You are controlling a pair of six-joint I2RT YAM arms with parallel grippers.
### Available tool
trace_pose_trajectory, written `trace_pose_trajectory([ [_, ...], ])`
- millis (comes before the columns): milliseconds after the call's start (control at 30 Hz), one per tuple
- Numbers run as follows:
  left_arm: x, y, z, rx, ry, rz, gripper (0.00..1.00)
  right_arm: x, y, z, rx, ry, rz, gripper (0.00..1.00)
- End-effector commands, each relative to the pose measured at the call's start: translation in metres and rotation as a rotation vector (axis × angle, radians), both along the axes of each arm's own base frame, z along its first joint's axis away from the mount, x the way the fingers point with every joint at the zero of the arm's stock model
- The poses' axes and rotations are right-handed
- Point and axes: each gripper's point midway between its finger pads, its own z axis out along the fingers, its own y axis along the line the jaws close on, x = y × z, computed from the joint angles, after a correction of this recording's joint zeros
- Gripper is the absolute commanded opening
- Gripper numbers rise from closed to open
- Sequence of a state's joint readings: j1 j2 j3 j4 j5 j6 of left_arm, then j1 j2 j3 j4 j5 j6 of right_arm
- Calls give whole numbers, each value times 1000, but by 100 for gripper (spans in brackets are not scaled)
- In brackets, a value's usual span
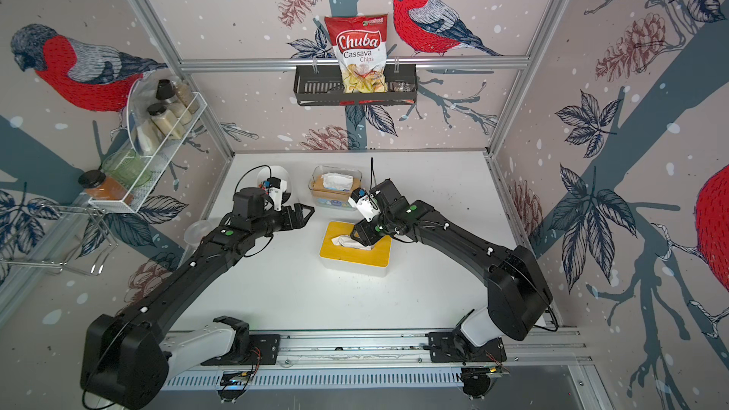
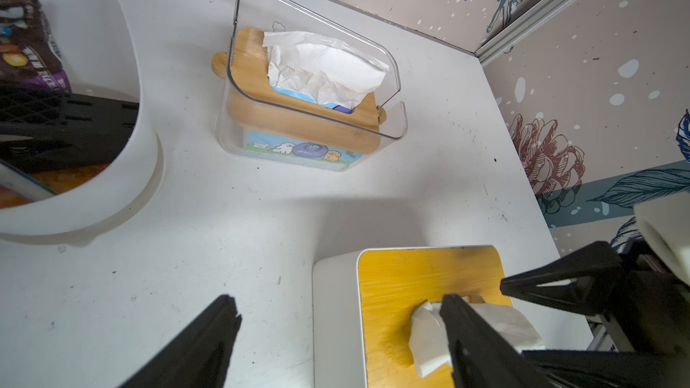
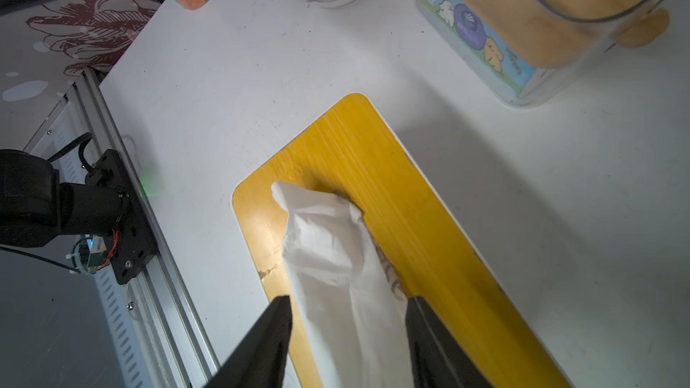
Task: Put the tissue paper into the tissue box
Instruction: Pull the paper towel from the tissue box.
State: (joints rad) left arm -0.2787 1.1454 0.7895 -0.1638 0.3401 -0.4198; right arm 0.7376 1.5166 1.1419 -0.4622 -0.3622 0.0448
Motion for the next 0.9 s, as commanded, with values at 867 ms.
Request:
trace_pose_trajectory([
  [867, 1, -4, 5, -37, -25, -15, 88, 10, -19, 59, 255, -65, -111, 55],
])
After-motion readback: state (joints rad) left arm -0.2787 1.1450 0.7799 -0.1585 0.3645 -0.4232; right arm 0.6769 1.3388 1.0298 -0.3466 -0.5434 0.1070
